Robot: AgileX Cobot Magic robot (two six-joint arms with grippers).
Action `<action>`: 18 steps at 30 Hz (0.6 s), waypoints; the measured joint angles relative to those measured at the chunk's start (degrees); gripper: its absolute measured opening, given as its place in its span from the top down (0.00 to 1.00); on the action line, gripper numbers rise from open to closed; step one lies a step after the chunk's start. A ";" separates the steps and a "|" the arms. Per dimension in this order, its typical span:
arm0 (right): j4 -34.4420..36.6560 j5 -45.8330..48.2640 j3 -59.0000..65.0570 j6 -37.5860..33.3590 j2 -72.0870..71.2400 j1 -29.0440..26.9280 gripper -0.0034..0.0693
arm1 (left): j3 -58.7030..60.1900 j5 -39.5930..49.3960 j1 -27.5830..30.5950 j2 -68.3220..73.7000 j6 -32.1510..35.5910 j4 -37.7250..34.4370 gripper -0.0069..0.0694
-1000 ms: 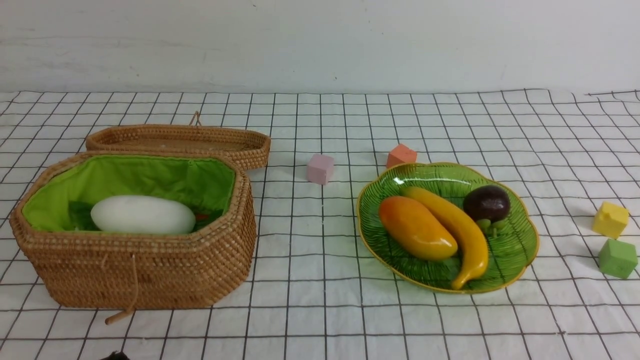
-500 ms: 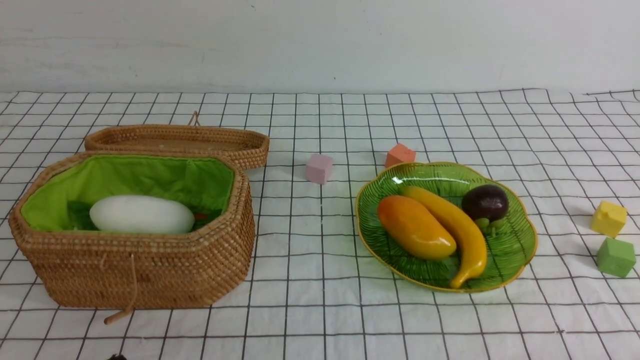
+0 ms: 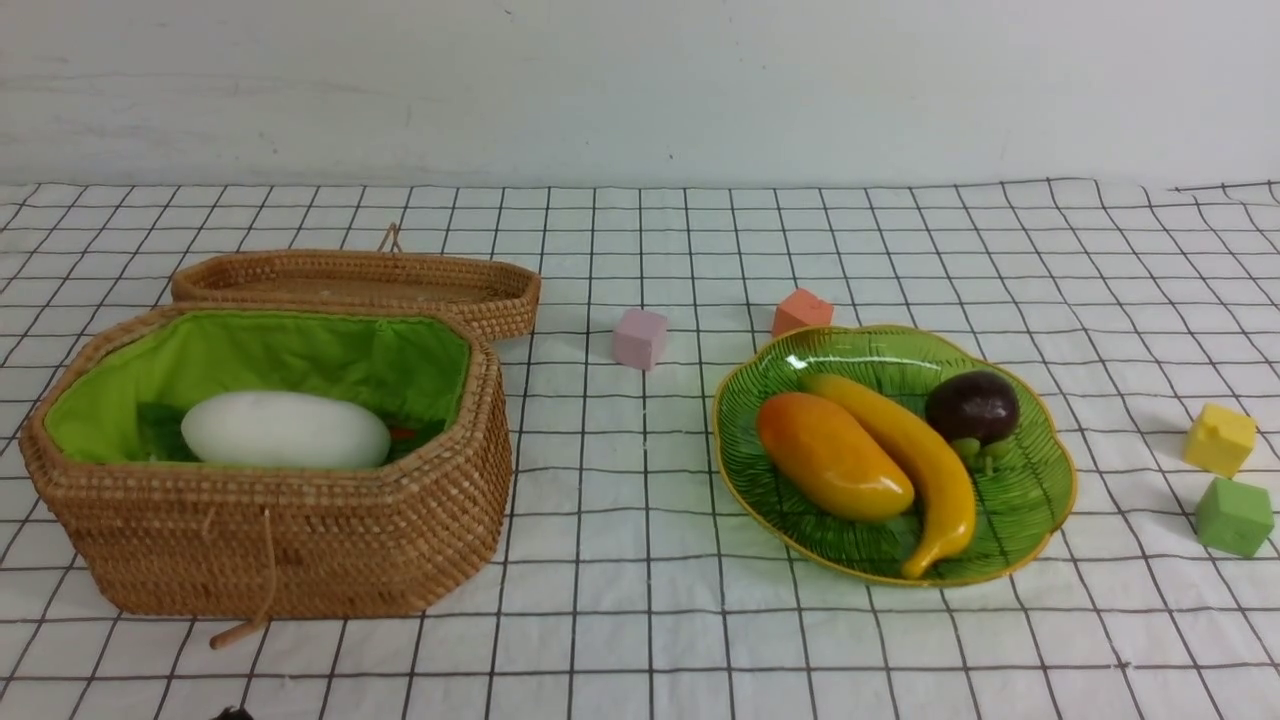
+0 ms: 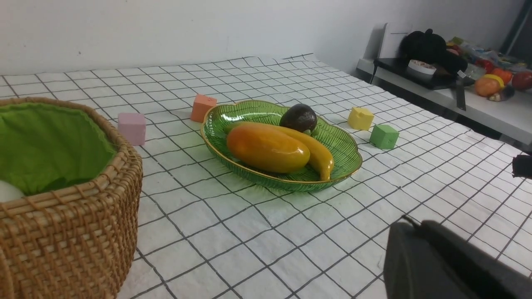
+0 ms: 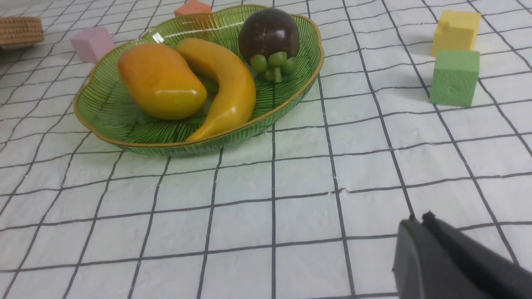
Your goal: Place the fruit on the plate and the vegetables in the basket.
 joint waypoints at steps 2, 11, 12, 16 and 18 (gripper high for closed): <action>0.00 0.00 0.00 0.00 0.00 0.00 0.96 | 0.00 0.00 0.00 0.00 0.00 0.00 0.90; 0.00 -0.12 0.05 0.00 0.00 0.00 0.96 | 0.00 0.00 1.39 -0.20 0.21 -1.08 0.90; 0.00 -0.12 0.05 0.00 0.00 0.00 0.96 | 0.06 0.04 3.06 -0.62 0.70 -2.35 0.90; 0.00 -0.12 0.05 0.00 0.00 0.00 0.95 | 0.30 0.04 11.88 -4.09 5.89 -10.58 0.93; 0.00 -0.12 0.05 0.00 0.00 0.00 0.95 | 1.84 0.04 20.08 -8.10 13.12 -18.07 0.93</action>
